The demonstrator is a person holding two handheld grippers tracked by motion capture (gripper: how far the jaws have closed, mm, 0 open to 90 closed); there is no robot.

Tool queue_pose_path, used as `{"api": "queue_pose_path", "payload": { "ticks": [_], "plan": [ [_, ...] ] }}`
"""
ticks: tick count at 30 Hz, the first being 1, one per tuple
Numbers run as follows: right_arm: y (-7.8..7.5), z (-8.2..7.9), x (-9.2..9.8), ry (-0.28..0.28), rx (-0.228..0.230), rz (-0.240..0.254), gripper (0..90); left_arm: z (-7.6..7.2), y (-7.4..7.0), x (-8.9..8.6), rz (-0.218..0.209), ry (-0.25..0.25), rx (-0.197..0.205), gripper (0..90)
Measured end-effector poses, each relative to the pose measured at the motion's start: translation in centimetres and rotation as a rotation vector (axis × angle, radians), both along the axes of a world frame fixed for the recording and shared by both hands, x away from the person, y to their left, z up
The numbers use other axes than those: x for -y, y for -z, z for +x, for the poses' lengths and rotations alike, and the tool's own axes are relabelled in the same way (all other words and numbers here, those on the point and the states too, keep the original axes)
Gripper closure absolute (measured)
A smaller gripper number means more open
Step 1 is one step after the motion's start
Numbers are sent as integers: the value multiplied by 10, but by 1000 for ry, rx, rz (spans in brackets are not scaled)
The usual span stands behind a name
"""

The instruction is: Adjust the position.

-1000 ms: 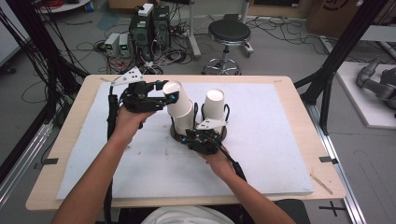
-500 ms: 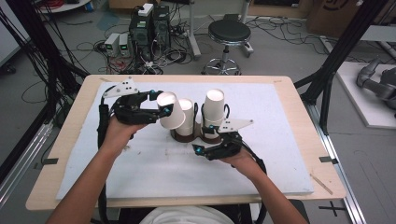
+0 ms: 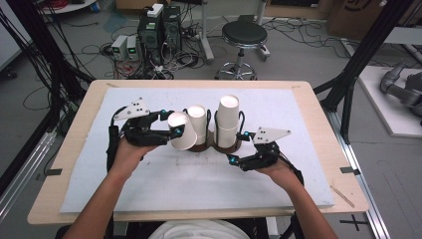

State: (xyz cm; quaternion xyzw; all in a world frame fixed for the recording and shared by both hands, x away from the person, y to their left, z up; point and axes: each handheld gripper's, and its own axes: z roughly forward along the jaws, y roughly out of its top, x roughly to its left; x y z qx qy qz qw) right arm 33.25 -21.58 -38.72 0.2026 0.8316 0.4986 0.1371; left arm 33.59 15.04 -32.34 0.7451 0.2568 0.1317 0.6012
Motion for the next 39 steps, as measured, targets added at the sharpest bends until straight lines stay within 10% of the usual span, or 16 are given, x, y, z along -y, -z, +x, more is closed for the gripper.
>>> {"api": "queue_pose_path", "payload": {
  "ticks": [19, 31, 39],
  "plan": [
    [3, -1, 1, -37, 43, 37, 207, -5, 15, 15, 35, 61, -4, 348],
    [4, 1, 2, -110, -65, 116, 207, -8, 27, 31, 52, 115, -33, 348],
    [-4, -3, -6, -156, -55, 163, 207, -11, 29, 35, 44, 142, -31, 348]
  ]
}}
